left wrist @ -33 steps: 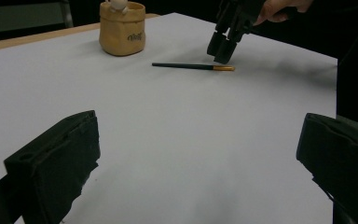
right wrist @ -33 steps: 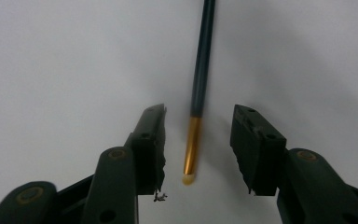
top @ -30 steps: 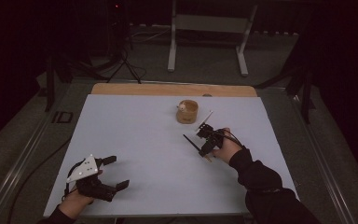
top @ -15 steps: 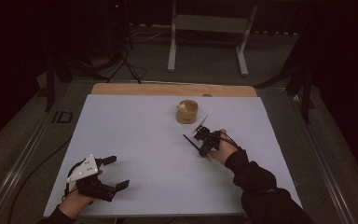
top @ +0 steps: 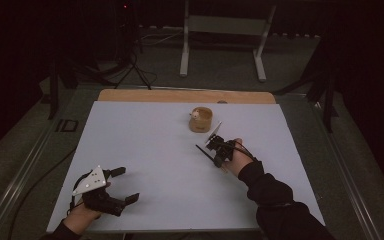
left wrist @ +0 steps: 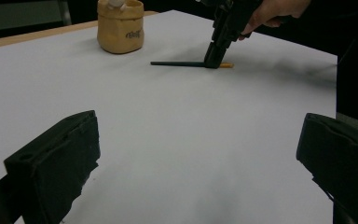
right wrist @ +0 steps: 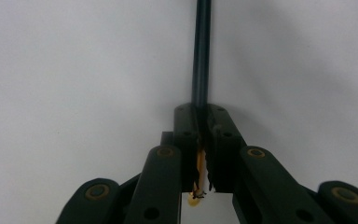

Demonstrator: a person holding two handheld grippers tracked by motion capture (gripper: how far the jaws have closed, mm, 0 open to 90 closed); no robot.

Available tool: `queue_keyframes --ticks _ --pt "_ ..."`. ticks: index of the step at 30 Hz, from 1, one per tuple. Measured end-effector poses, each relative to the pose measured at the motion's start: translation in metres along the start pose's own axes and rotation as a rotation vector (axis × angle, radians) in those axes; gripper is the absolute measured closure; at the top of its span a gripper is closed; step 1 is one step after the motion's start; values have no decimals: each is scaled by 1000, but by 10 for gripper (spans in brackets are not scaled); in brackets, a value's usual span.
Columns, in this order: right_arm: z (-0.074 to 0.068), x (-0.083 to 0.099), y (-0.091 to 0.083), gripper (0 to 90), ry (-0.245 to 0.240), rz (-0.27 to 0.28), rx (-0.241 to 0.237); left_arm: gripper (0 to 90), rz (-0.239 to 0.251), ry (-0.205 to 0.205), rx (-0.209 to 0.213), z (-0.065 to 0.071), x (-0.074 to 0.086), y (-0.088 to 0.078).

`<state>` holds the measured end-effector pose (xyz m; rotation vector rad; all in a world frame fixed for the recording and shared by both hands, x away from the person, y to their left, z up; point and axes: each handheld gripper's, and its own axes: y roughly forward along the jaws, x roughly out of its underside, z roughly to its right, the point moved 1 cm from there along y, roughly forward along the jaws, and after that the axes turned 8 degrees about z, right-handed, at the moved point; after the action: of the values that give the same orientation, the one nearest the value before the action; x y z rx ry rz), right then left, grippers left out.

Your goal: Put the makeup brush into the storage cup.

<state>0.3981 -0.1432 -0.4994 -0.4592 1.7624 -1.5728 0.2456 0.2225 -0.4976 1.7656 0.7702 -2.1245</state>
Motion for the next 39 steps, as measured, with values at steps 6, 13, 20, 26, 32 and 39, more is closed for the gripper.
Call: queue_keyframes --ticks 6,13,20,26,32,39 --pt "2 0 -4 838 -24 -15 -22 5 2 0 0 0 0 -1" --pt "6 5 -15 838 -93 -1 -62 5 -4 2 1 1 0 0" --pt "10 12 -22 838 -135 -12 -111 5 -9 0 2 1 0 1" --pt "14 16 -25 838 -174 -23 -148 5 -10 2 2 1 1 2" --pt "14 20 -29 838 -225 -43 -190 5 -16 6 6 1 1 3" --pt "9 23 -30 838 -288 -50 -242 5 -38 31 14 3 -2 8"
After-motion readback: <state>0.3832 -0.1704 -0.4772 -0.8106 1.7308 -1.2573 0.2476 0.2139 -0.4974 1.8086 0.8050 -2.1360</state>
